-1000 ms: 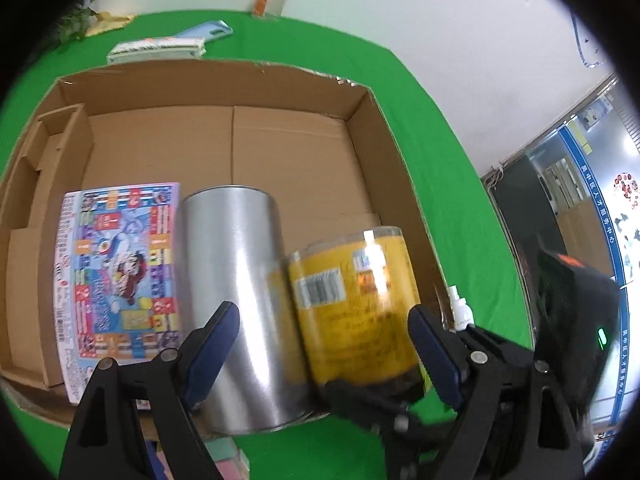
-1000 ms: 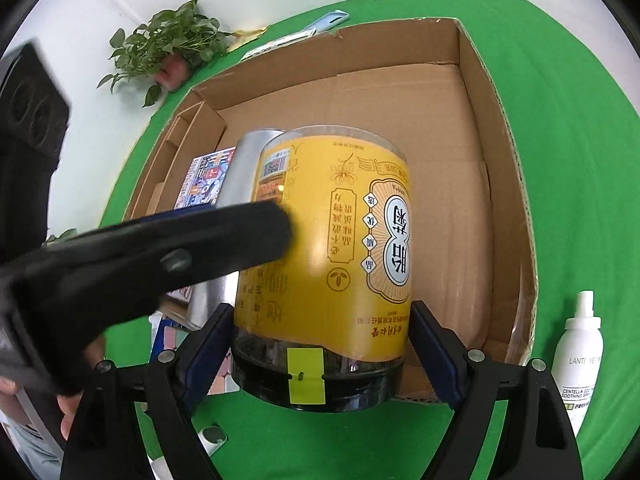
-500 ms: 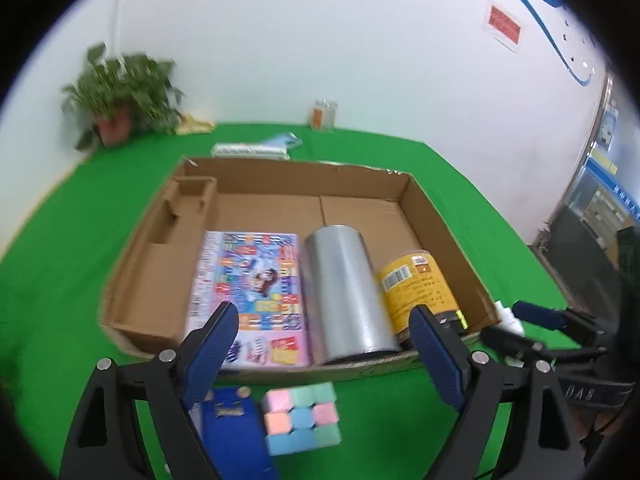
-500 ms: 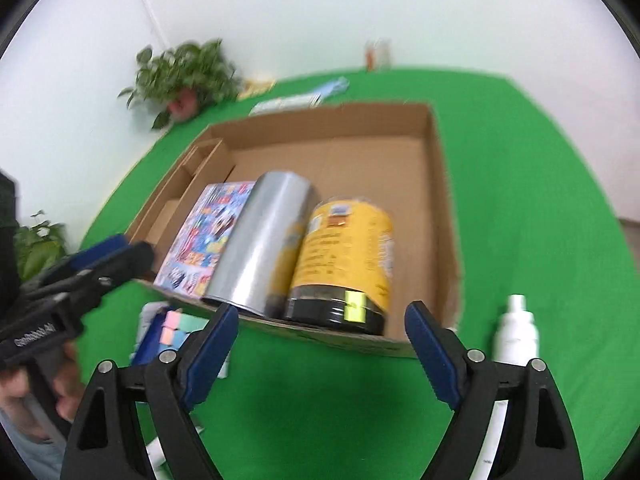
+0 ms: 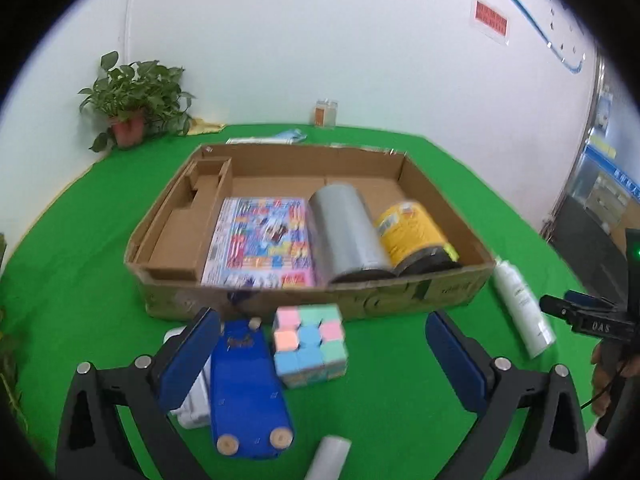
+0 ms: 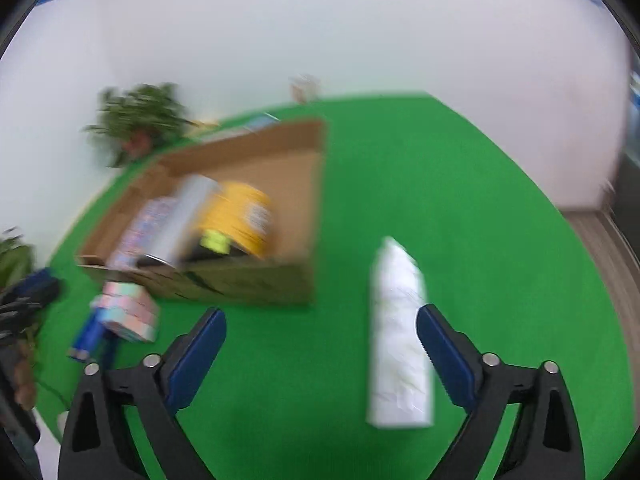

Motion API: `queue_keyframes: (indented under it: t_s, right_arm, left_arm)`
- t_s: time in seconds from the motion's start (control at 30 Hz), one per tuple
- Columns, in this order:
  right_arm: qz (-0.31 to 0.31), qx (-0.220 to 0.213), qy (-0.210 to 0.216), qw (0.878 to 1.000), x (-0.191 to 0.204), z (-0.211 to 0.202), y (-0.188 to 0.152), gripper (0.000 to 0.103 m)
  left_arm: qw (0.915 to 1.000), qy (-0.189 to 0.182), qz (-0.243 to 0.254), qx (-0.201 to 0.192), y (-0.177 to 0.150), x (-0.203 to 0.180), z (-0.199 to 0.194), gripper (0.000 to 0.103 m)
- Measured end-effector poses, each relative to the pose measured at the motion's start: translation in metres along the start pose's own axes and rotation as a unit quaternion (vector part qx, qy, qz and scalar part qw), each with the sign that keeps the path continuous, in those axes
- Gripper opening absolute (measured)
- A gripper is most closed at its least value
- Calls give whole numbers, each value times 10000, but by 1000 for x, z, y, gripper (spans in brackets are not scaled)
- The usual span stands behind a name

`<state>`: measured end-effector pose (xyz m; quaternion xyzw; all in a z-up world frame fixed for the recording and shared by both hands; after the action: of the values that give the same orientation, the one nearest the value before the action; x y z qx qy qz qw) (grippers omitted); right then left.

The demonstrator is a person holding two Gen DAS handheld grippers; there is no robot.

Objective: Organize rigid objects
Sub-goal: 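Move both grippers to the white spray bottle and grasp it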

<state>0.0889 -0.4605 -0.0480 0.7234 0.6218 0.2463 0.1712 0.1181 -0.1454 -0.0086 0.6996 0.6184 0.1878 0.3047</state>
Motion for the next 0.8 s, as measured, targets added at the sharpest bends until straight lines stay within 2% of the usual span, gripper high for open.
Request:
queue_keyframes:
  t_s: [0.1, 0.13, 0.17, 0.23, 0.3, 0.4, 0.5, 0.6, 0.7, 0.73, 0.8]
  right_arm:
    - [238, 532, 99, 9983, -21, 26, -26, 94]
    - [233, 695, 103, 9973, -24, 36, -36, 87]
    - [217, 794, 36, 9966, -27, 44, -41, 72]
    - [146, 911, -111, 9957, -31, 57, -48, 55]
    - [123, 904, -289, 9954, -36, 65, -52, 43]
    - [97, 839, -381, 9957, -34, 61, -61, 42]
    - [-228, 993, -412, 9939, -23, 44, -88, 42]
    - [-448, 1208, -266, 9913, -7, 25, -121, 42]
    - [-856, 1317, -122, 9875, 23, 9, -153, 43]
    - [-1009, 1321, -22, 9861, 36, 5, -161, 46]
    - [-1196, 1119, 360, 9858, 63, -11, -170, 60]
  left_arm:
    - [9983, 404, 68, 408, -22, 7, 12, 102]
    - [9974, 457, 74, 549, -31, 7, 16, 102]
    - [9968, 458, 76, 651, -38, 7, 17, 102]
    - [9959, 421, 60, 801, -49, 6, 18, 102]
    - [9956, 387, 48, 858, -56, 3, 16, 102]
    - [9951, 267, 37, 949, -66, -2, 13, 102]
    - [9930, -207, -37, 1165, -75, -14, 9, 102]
    - [9842, -949, -241, 1473, -86, -34, 10, 102]
    - [9708, -1590, -322, 1765, -93, -61, 14, 102]
    - [9673, -1708, -297, 1849, -95, -68, 15, 102]
    - [9611, -1894, -138, 2003, -98, -85, 19, 102]
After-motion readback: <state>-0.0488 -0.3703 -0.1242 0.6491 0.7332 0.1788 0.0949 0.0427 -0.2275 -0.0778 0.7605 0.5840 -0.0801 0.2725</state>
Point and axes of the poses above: each gripper's, at about its wrist camera, not at the fingertips, and z roughly the way its jaws point, x to its left, y to its top, the point moved 10 cm from there along z, roughly the way its jaws point, and after that the axes turned 4 degrees about x, right-handed, at the moved point
